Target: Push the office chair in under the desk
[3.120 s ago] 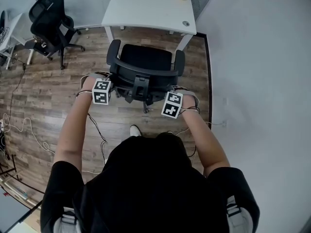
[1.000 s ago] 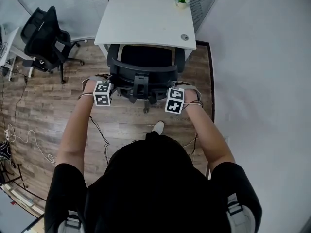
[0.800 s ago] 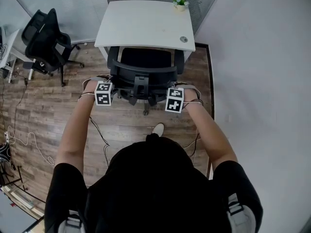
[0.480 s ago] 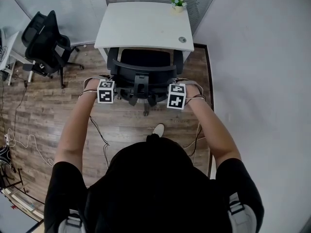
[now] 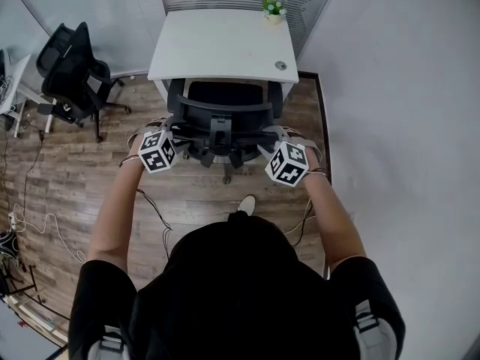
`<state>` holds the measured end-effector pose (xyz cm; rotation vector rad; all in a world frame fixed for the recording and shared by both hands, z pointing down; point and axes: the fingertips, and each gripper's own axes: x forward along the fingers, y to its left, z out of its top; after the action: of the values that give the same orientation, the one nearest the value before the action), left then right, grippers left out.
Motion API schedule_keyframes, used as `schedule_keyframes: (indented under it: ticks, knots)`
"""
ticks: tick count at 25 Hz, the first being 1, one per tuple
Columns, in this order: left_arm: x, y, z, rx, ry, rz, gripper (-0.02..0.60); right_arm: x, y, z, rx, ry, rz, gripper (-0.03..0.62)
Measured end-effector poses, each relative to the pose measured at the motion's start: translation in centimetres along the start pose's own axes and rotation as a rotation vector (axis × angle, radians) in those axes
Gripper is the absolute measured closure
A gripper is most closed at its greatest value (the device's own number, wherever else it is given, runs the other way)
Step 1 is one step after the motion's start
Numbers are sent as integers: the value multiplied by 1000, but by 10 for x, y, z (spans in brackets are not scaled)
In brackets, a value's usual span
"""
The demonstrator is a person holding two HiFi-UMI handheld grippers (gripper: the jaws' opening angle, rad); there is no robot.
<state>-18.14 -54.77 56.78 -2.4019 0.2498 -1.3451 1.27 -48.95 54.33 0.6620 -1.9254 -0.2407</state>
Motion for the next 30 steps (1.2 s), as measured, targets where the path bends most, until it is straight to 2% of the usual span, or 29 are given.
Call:
schedule_keyframes:
  ticks: [4, 6, 9, 12, 18, 21, 30]
  knots:
    - [-32, -8, 47, -192, -261, 79, 350, -41, -13, 39, 210, -286, -146, 457]
    - [-50, -10, 74, -293, -396, 114, 362, -57, -14, 56, 329, -434, -188, 459]
    - [-80, -12, 108, -429, -586, 164, 398, -76, -7, 79, 495, -603, -180, 461]
    - [-104, -24, 130, -490, -715, 186, 436, -95, 5, 101, 601, -725, -156, 490]
    - [-143, -58, 150, -519, -840, 255, 543, -140, 28, 135, 640, -859, -208, 562]
    - [-153, -68, 152, -553, -875, 263, 588, -151, 37, 144, 635, -878, -234, 591]
    - [-174, -85, 163, -522, -894, 287, 588, -160, 69, 149, 650, -868, -243, 592]
